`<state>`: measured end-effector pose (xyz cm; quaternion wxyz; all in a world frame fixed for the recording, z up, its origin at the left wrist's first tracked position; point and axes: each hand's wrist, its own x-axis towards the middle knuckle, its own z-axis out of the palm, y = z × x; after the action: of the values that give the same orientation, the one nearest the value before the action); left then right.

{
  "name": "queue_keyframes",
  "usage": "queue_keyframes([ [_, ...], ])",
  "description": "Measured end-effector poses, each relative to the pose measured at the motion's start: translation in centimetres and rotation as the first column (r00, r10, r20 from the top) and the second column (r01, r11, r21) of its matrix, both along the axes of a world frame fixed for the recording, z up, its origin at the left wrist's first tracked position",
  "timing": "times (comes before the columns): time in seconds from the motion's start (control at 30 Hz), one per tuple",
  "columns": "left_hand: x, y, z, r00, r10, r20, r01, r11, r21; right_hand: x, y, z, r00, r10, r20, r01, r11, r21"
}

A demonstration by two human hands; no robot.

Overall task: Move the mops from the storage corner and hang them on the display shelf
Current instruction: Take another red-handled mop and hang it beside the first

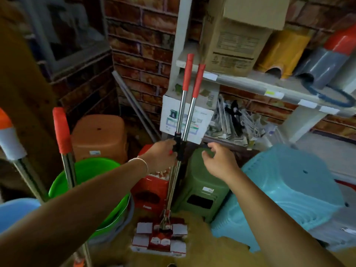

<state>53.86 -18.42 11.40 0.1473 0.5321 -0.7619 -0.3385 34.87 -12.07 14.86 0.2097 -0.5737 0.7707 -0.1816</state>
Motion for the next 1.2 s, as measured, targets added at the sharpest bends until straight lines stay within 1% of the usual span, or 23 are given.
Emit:
queue_keyframes([
  [0.07, -1.1, -1.7, -0.8, 0.998, 0.038, 0.045, -0.037, 0.999, -0.013, -1.5, -2.6, -1.1, 0.999, 0.029, 0.033, -0.030, 0.999, 0.029],
  [0.23, -4.1, -5.6, -4.0, 0.987, 0.115, 0.116, -0.119, 0.993, 0.028, -4.4, -9.0, -4.4, 0.993, 0.102, 0.063, -0.108, 0.990, 0.088],
  [0.4, -5.9, -8.4, -7.2, 0.975, 0.178, 0.137, -0.189, 0.979, 0.079, -5.0, -14.6, -7.6, 0.981, 0.120, 0.152, -0.142, 0.980, 0.142],
  [0.47, -6.4, -9.3, -8.3, 0.973, 0.174, 0.149, -0.189, 0.977, 0.098, -4.9, -16.6, -8.6, 0.974, 0.117, 0.194, -0.148, 0.977, 0.156],
  [0.57, -6.4, -10.6, -9.8, 0.973, 0.186, 0.138, -0.203, 0.972, 0.121, -4.3, -19.3, -9.8, 0.973, 0.114, 0.202, -0.150, 0.974, 0.172],
  [0.63, -6.3, -11.3, -10.4, 0.970, 0.192, 0.150, -0.208, 0.973, 0.103, -3.9, -21.2, -10.5, 0.971, 0.089, 0.222, -0.133, 0.972, 0.192],
  [0.77, -6.1, -12.4, -11.2, 0.963, 0.212, 0.167, -0.230, 0.968, 0.101, -3.5, -24.0, -11.6, 0.935, 0.019, 0.355, -0.097, 0.974, 0.203],
  [0.83, -6.1, -12.9, -11.4, 0.964, 0.212, 0.163, -0.232, 0.965, 0.120, -3.4, -25.0, -12.1, 0.894, -0.028, 0.448, -0.059, 0.982, 0.179],
  [0.9, -6.3, -13.3, -11.7, 0.963, 0.211, 0.167, -0.232, 0.966, 0.114, -3.4, -25.4, -12.5, 0.860, -0.062, 0.507, -0.029, 0.985, 0.170],
  [1.0, -6.8, -13.4, -11.8, 0.966, 0.207, 0.153, -0.228, 0.964, 0.138, -3.6, -24.9, -12.9, 0.873, -0.028, 0.488, -0.056, 0.986, 0.156],
  [1.07, -7.0, -13.4, -11.9, 0.967, 0.195, 0.161, -0.220, 0.964, 0.152, -3.6, -23.9, -13.0, 0.889, 0.029, 0.457, -0.095, 0.988, 0.122],
  [1.2, -7.1, -12.6, -12.2, 0.971, 0.150, 0.188, -0.184, 0.965, 0.184, -3.3, -20.6, -13.2, 0.899, 0.089, 0.430, -0.117, 0.992, 0.039],
])
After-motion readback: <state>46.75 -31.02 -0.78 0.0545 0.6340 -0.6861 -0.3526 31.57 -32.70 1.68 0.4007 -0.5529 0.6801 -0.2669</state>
